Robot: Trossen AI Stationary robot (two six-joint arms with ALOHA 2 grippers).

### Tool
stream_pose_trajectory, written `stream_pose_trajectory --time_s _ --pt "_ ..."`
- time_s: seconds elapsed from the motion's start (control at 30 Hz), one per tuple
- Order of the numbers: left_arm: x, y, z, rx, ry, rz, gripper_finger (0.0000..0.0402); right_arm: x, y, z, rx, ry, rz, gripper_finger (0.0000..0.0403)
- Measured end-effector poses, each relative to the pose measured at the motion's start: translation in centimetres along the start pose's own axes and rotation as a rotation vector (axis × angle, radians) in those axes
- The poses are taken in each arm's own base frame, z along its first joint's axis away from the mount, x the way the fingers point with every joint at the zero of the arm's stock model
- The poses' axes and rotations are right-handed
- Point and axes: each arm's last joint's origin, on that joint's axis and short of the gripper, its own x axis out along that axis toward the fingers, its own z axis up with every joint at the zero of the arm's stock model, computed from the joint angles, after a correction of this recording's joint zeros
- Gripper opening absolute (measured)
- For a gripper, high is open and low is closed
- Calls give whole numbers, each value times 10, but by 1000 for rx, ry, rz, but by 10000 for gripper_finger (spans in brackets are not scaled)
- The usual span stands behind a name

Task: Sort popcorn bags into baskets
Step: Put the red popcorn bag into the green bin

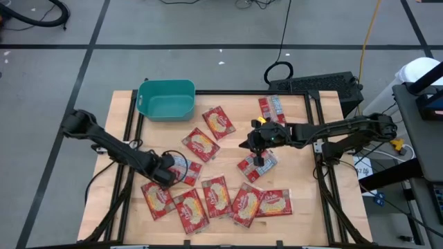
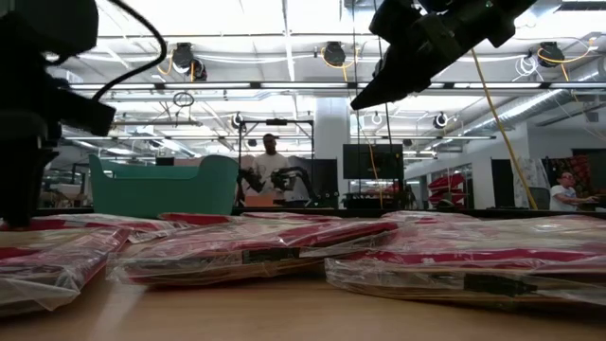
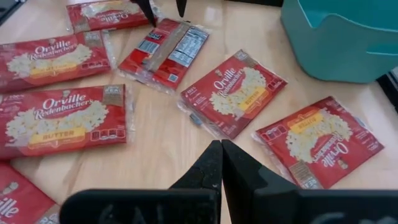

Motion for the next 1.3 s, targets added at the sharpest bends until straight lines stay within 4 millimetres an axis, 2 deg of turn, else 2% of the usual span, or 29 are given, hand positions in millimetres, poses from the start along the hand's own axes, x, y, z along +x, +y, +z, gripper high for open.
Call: stream_pose_trajectory --time_s 0.17,0.3,0.4,0.6,0.63,0.8,1.03,1.17,1.3 --pt "9 -3 0 34 13 37 303 0 0 0 -8 0 0 0" --pt "12 -7 2 103 -1 15 258 3 1 -7 -3 -30 -3 0" --pt "12 -9 3 133 -11 -4 196 5 2 -14 21 -61 -6 0" --pt "12 -12 4 156 -17 -37 30 7 3 -29 113 -113 -6 0" --pt "11 -12 5 151 -25 -38 16 8 4 -31 130 -127 -5 0" --pt "6 -9 10 118 -153 -27 11 7 13 -31 175 -186 -2 0" --pt "-19 -1 22 32 -318 -122 3 5 30 -23 143 -224 -93 7" --pt "-37 7 29 -19 -439 -201 2 6 35 -21 123 -228 -96 37" --pt "-58 7 37 -11 -624 -290 2 18 43 -26 83 -199 -126 80"
